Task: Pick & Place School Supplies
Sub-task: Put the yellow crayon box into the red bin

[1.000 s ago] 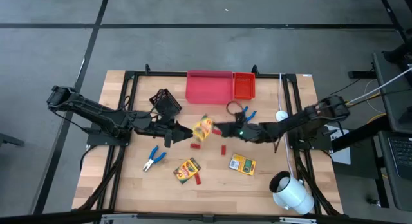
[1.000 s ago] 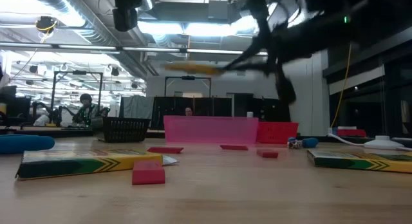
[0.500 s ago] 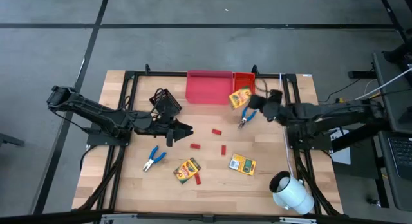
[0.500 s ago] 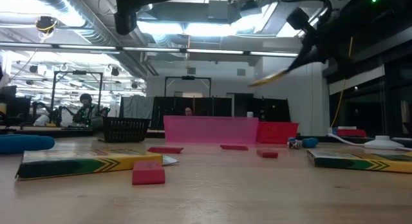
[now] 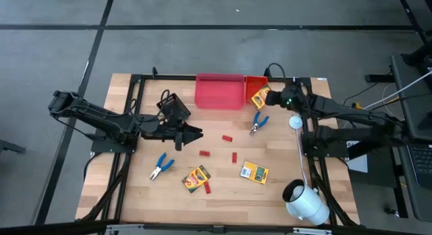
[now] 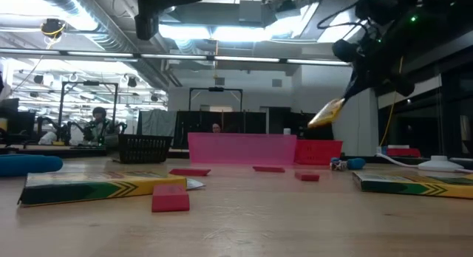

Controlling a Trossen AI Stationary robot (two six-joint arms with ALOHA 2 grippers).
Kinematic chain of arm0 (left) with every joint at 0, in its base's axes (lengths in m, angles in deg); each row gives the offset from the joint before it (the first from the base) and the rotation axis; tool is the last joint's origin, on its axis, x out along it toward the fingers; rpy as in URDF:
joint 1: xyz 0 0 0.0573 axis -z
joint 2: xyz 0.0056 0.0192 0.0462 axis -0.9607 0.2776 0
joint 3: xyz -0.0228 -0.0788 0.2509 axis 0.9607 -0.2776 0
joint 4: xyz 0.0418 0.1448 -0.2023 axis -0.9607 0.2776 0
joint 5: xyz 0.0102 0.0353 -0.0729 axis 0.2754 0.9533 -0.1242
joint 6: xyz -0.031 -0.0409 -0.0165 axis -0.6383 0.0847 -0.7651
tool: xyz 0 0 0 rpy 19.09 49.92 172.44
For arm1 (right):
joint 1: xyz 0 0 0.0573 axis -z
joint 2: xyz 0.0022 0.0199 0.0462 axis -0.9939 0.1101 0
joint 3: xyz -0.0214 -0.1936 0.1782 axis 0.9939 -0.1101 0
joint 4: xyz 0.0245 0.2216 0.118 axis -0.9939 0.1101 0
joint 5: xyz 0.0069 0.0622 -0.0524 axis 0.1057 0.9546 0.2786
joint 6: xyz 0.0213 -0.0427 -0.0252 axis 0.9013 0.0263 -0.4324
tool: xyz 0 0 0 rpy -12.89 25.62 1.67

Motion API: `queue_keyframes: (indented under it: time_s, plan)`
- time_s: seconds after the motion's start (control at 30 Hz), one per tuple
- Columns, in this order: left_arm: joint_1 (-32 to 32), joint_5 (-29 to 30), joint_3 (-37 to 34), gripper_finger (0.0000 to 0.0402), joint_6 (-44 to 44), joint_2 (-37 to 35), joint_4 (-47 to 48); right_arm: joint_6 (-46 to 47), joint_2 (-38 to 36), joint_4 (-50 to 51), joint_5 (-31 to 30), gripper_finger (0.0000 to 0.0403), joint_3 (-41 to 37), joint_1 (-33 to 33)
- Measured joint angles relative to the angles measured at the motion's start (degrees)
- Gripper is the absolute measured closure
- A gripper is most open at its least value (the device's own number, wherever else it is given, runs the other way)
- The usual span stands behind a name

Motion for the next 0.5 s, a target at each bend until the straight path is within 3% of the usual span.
queue_keyframes:
  time_s: [0.27, 0.5]
  plan:
    - [0.0, 1.8, 0.0, 0.0222, -0.8, 0.0, 0.0, -15.9, 2.1, -0.4, 7.2, 0.0401, 7.0, 9.1]
    - [-0.8, 2.4, 0.0, 0.0222, -0.8, 0.0, 0.0, -26.7, 12.0, 6.4, 18.8, 0.0402, 14.4, 17.5]
